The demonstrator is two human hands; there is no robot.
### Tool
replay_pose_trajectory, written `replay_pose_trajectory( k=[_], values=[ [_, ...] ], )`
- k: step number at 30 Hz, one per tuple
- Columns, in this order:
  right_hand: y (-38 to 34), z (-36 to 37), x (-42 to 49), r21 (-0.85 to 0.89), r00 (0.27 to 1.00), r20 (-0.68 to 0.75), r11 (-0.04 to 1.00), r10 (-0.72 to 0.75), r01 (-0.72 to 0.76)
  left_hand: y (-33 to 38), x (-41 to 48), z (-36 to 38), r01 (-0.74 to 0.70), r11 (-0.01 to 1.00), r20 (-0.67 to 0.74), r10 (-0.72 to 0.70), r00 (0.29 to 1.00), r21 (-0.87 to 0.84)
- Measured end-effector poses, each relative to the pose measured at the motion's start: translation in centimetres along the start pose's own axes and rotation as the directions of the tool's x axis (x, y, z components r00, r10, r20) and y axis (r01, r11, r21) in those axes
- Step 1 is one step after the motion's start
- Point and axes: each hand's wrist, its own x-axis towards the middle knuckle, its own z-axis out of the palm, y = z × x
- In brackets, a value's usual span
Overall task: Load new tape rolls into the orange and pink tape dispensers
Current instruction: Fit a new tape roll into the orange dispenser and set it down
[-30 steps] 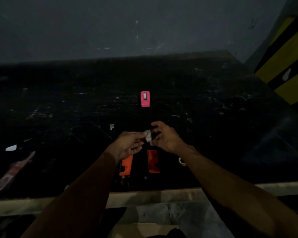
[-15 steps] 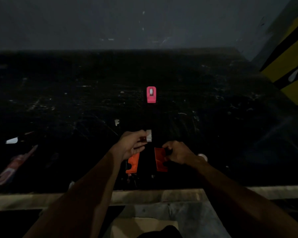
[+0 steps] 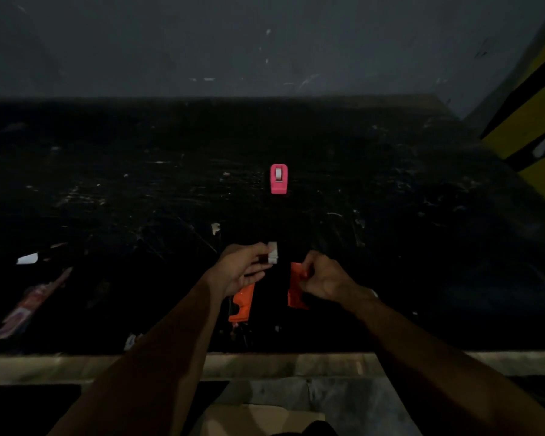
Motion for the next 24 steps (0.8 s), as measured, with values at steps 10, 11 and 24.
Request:
replay_pose_trajectory(
  k=[10, 11, 24],
  values=[
    [-3.6, -3.8, -1.0, 0.113, 0.974, -0.166, 0.978, -0.154, 0.174, 3.0, -2.0, 1.3, -0.088, 0.996, 0.050, 0.090, 0.995, -0.031],
    [-4.4, -4.4, -1.3, 0.123, 0.972, -0.176, 0.977, -0.154, 0.177, 3.9, -2.6, 1.2, -0.109, 0.994, 0.061, 0.111, 0.992, -0.025],
    [-6.5, -5.8, -2.9, 0.339, 0.981, -0.194, 0.940, 0.030, 0.038, 5.4, -3.1, 2.1, -0.110, 0.983, 0.131, 0.129, 0.983, -0.144]
  ],
)
